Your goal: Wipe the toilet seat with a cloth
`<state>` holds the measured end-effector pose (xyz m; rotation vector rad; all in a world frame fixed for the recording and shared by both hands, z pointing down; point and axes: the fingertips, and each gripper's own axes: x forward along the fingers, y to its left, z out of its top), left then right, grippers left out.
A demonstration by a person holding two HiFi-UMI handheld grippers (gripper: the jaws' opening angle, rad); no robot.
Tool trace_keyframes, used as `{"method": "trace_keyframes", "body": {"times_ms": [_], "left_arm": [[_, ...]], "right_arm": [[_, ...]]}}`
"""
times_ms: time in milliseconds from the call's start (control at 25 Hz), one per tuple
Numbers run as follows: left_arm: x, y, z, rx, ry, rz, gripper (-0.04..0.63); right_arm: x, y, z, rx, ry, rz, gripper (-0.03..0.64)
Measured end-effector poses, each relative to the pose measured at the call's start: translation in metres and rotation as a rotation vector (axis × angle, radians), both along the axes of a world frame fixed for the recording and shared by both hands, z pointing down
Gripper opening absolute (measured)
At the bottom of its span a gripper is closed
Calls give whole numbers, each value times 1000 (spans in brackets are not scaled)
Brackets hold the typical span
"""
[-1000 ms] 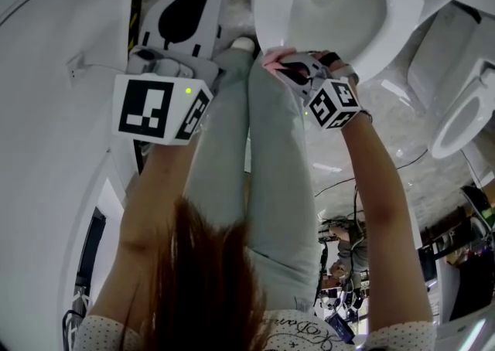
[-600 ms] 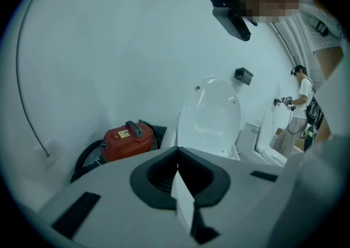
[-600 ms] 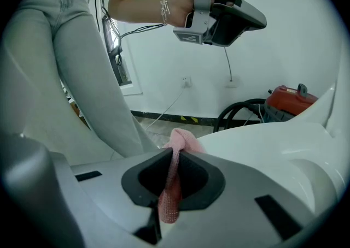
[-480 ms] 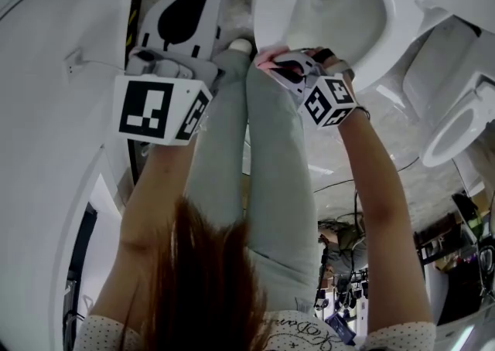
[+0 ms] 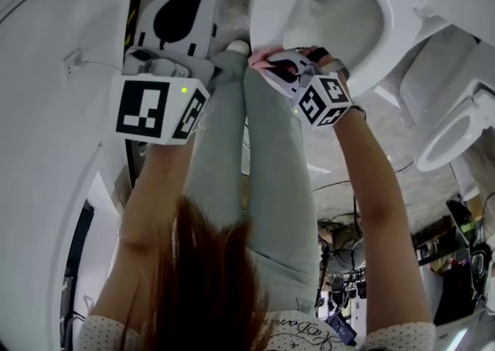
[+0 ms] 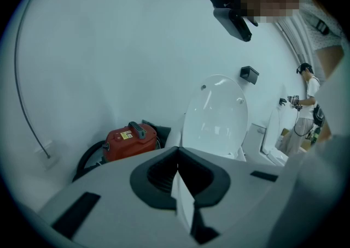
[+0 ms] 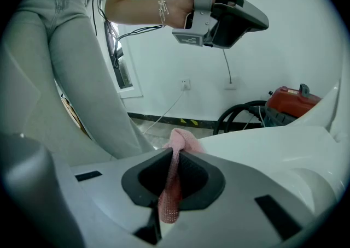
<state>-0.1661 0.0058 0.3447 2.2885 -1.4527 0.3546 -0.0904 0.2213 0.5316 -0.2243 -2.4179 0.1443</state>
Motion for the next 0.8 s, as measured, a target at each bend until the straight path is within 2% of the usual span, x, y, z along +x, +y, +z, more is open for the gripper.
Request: {"method": "trace_keyframes", "body": {"times_ms": [800], "left_arm": [[6, -31, 9, -18, 7, 8, 5]], "right_arm": [[-5, -23, -2, -60, -5, -28, 31]]}}
